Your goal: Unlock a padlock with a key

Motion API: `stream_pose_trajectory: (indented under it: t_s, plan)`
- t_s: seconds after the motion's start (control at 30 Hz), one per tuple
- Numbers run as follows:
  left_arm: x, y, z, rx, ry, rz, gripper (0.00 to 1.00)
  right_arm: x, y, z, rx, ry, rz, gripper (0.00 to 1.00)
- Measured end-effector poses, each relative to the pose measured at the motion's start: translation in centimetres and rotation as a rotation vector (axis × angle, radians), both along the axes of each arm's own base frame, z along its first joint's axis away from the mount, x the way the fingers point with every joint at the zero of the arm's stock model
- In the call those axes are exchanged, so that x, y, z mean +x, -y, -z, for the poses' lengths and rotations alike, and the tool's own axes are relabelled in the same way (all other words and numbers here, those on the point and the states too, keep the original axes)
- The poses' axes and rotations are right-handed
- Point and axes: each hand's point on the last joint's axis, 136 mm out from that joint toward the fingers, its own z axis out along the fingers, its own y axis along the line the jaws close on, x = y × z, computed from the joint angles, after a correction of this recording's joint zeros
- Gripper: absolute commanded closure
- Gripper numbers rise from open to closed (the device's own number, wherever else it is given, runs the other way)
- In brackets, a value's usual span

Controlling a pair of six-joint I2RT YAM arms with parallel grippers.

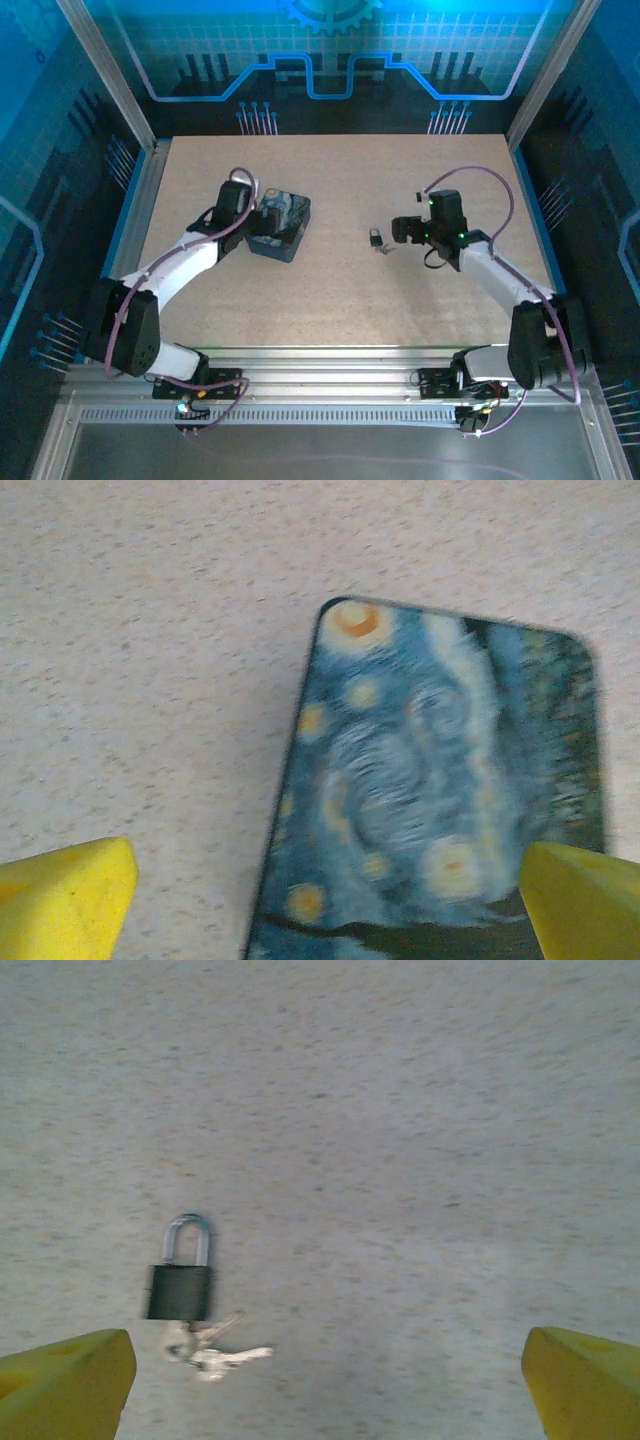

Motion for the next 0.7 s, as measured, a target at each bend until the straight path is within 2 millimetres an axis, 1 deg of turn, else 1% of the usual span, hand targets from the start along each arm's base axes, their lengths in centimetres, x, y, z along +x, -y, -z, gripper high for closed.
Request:
stream_pose_trajectory:
  t_s: [0.03,0.1,0.17,0.2,0.3,0.4,0.57,0.7]
  plan:
    - [-0.1,-1.0,0.7,0.007,0.007,-0.021,0.01,0.1,0.6,0.0,-0.021,0.023,0.007,0.0]
    - [-0.2,-3.9,2.3,0.015,0.033,-0.085,0.01,0.2,2.4,0.3,-0.063,0.06,0.033,0.0]
    - [-0.8,-5.8,3.7,0.029,0.05,-0.12,0.01,0.2,4.0,0.9,-0.085,0.089,0.06,0.0]
    - [-1.1,-6.2,4.3,0.034,0.06,-0.123,0.01,0.1,4.9,1.4,-0.093,0.102,0.077,0.0]
    - [-0.7,-6.1,4.0,0.039,0.154,-0.108,0.01,-0.1,6.5,2.9,-0.099,0.133,0.111,0.0]
    - [-0.4,-6.4,4.3,0.031,0.234,-0.112,0.01,0.3,6.4,4.2,-0.067,0.139,0.09,0.0]
    - [-0.3,-7.5,4.5,-0.019,0.322,-0.124,0.01,2.0,4.6,4.0,-0.011,0.24,0.003,0.0]
    - [-0.2,-7.1,4.3,-0.045,0.338,-0.093,0.01,1.5,3.2,5.6,-0.011,0.236,-0.055,0.0]
